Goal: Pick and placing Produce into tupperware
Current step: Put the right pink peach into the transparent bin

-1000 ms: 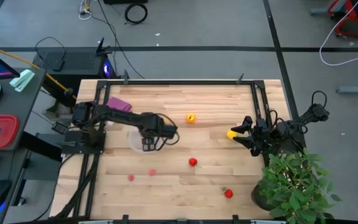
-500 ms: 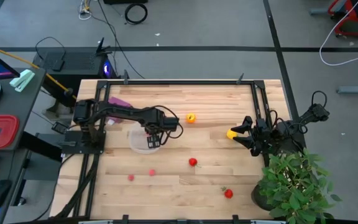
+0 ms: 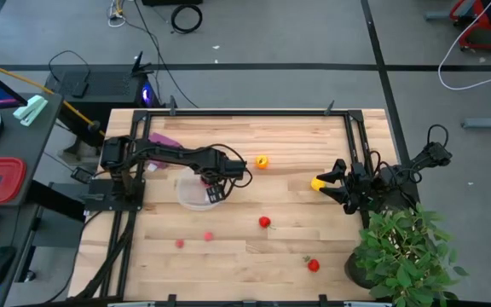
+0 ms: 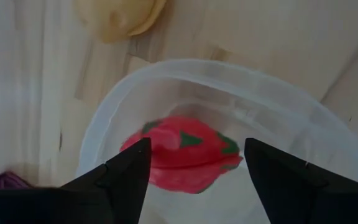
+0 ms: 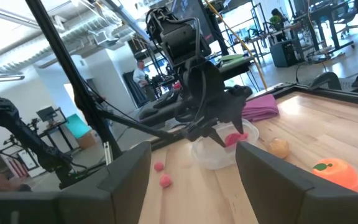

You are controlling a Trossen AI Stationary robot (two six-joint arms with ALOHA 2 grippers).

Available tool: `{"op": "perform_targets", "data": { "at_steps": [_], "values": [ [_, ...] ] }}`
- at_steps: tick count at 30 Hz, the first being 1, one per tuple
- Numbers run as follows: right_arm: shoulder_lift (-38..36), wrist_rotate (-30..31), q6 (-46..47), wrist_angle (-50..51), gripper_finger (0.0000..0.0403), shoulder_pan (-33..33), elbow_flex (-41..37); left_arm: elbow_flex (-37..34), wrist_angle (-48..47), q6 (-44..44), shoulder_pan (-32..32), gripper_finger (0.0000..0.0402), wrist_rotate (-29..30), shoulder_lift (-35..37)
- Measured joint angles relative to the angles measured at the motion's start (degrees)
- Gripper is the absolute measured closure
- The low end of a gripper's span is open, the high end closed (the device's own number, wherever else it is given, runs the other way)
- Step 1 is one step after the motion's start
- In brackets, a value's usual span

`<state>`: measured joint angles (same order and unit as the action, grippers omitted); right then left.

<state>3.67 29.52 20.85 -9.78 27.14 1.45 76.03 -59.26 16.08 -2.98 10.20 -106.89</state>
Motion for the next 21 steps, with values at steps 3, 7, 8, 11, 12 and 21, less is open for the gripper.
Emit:
{"op": "perform_targets", "data": {
  "at_steps": [3,7,8,11,12,21],
  "values": [
    [0.02,0.00,-0.01,0.00,0.0157,0.00,0.00,0.00,-0.95,1.06,0.34,0.0143,-0.77,0.02],
    [0.01,0.00,0.01,0.00,0.0157,0.00,0.00,0.69,-1.05,0.85,1.00,0.0149,-1.21,0.32],
    [-0.01,-0.01,0.01,0.00,0.0157,0.00,0.00,1.63,-0.85,0.82,1.25,0.0150,-1.93,0.36],
    [0.01,-0.01,0.01,0.00,0.0157,0.00,0.00,5.77,-3.30,1.46,2.23,0.0155,-4.22,0.37],
    [0.00,0.00,-0.01,0.00,0.0157,0.00,0.00,7.55,-4.81,2.11,2.74,0.0157,-4.72,0.39],
    [0.01,0.00,0.02,0.00,0.0157,0.00,0.00,18.09,-12.82,5.75,13.63,0.0170,-15.94,0.48]
  ]
}}
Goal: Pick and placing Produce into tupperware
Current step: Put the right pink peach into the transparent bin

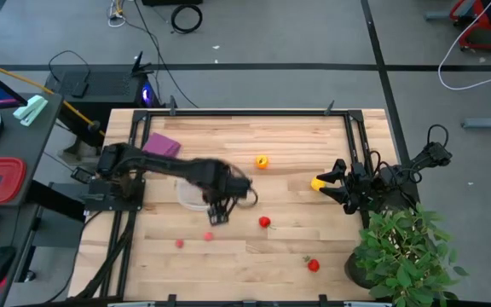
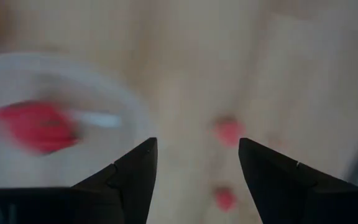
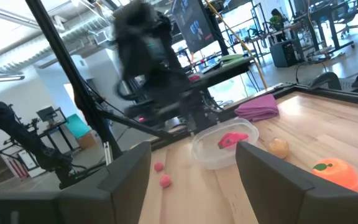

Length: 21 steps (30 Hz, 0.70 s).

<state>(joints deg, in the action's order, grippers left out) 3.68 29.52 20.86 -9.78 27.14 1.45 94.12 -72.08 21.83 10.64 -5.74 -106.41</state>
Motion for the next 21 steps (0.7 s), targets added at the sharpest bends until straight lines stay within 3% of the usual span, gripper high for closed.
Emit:
{"op": "perform_targets", "data": {
  "at_steps": [5,9,12,21],
  "values": [
    [0.00,0.00,0.00,-0.02,0.0157,0.00,0.00,0.08,3.15,0.98,9.63,0.0169,-0.45,-0.40],
    [0.00,-0.01,-0.01,-0.02,0.0157,0.00,0.00,-1.03,5.02,4.85,14.92,0.0171,6.47,-0.42],
    [0.00,-0.02,-0.02,0.06,0.0157,0.00,0.00,-3.20,5.90,8.86,16.57,0.0175,9.28,-0.50],
    [-0.01,-0.01,0.00,0.48,0.0157,0.00,0.00,-15.32,13.51,9.43,16.50,0.0179,9.30,-0.52]
  ]
}}
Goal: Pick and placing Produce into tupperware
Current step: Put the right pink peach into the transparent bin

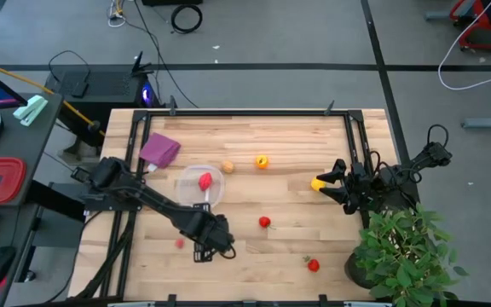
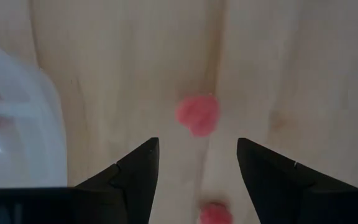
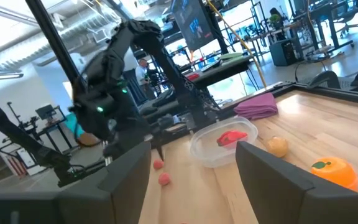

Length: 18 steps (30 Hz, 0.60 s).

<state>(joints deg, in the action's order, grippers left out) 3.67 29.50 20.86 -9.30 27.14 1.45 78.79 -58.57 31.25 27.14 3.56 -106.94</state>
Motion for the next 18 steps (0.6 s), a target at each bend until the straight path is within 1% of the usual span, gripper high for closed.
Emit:
{"op": "perform_targets", "data": {
  "at_steps": [6,11,18],
  "values": [
    [0.00,0.01,0.00,-0.02,0.0157,0.00,0.00,-2.19,4.54,-0.37,-0.28,0.0193,-0.47,0.00],
    [0.01,0.00,0.00,-0.02,0.0157,0.00,0.00,-2.46,5.08,-0.38,-0.36,0.0202,-0.41,0.00],
    [0.01,0.00,0.00,-0.04,0.0157,0.00,0.00,-2.46,5.71,-0.38,-0.34,0.0193,-0.40,0.00]
  ]
}}
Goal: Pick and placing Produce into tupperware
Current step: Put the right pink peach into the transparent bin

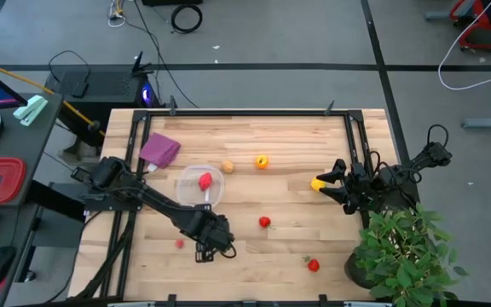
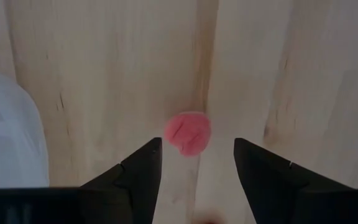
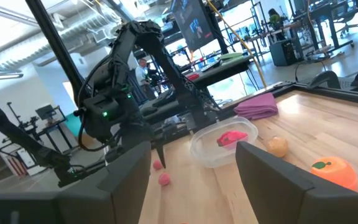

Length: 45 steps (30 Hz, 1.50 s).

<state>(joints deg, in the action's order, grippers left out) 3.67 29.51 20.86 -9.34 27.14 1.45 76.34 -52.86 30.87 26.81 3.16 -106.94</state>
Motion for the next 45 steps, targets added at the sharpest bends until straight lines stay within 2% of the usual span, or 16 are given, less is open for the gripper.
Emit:
{"op": "perform_targets", "data": {
  "at_steps": [7,22,28,32,38,45],
  "values": [
    [-0.01,0.01,0.00,-0.02,0.0157,0.00,0.00,0.00,0.80,-0.07,-0.16,0.0178,0.04,-0.51],
    [0.07,0.00,0.00,0.96,0.0157,0.00,-0.02,0.00,-0.20,-1.75,-0.63,0.0183,-0.63,-7.36],
    [0.07,0.01,0.00,1.02,0.0157,0.00,-0.02,0.07,0.24,-2.07,-0.66,0.0205,-0.68,-7.48],
    [0.07,0.00,-0.01,1.25,0.0157,0.00,-0.02,0.22,-0.72,-3.90,-0.63,0.0244,-0.83,-7.49],
    [0.07,-0.01,0.00,1.25,0.0157,0.00,-0.02,3.34,-12.22,-4.98,-1.29,0.0312,1.20,-7.61],
    [0.07,0.00,0.00,1.22,0.0157,0.00,-0.02,10.85,-28.11,-8.77,-3.40,0.0304,12.20,-6.93]
  ]
}}
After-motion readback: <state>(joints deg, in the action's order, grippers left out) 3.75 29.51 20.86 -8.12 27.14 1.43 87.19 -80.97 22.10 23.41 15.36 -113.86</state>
